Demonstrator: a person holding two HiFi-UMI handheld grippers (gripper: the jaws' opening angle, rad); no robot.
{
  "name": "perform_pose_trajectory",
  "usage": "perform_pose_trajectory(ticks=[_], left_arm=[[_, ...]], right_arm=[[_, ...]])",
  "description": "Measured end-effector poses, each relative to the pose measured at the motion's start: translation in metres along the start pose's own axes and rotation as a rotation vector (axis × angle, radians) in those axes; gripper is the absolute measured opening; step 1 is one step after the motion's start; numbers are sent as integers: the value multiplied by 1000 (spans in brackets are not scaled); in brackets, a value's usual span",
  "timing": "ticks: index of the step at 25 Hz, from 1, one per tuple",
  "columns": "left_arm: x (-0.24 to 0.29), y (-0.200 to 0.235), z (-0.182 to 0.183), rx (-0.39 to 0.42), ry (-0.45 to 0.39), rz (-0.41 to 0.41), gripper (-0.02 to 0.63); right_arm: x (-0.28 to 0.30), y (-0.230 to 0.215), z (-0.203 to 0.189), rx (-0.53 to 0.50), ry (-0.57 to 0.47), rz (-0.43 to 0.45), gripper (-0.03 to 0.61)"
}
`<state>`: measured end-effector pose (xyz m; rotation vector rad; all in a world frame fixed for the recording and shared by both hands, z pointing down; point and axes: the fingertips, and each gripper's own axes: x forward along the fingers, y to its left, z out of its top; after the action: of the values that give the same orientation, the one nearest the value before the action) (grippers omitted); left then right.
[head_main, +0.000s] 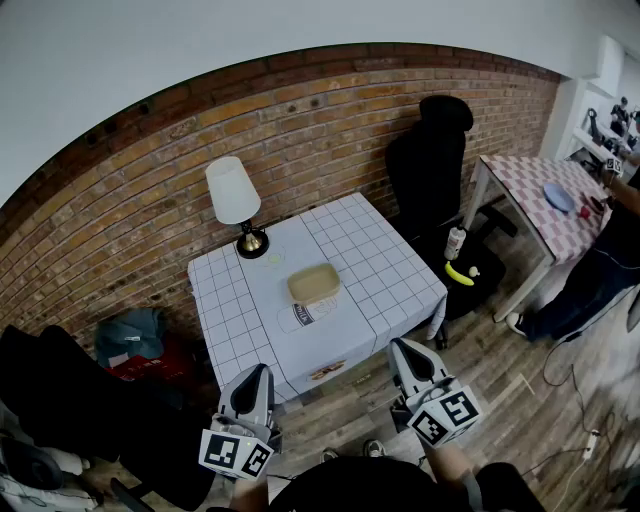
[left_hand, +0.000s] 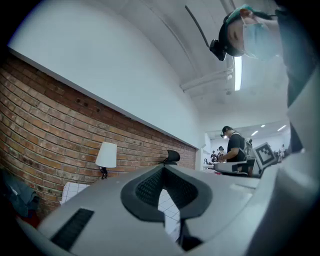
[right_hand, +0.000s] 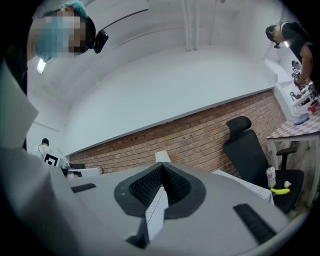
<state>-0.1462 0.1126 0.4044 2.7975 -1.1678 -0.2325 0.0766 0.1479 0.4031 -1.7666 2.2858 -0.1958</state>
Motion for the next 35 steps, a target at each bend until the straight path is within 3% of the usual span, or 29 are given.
perform_pose_trajectory(ticks=[4,22,35], left_arm=[[10,-4,-3,-11,-2,11,11],[30,-35,-33,-38,11,147,11],[74,23,-27,-56,20,100,11]], right_arm=[[2,-8,1,69,-14,47,5],[4,-65,-10,112,52,126,5],[70,-67,-9,119,40,85,6]])
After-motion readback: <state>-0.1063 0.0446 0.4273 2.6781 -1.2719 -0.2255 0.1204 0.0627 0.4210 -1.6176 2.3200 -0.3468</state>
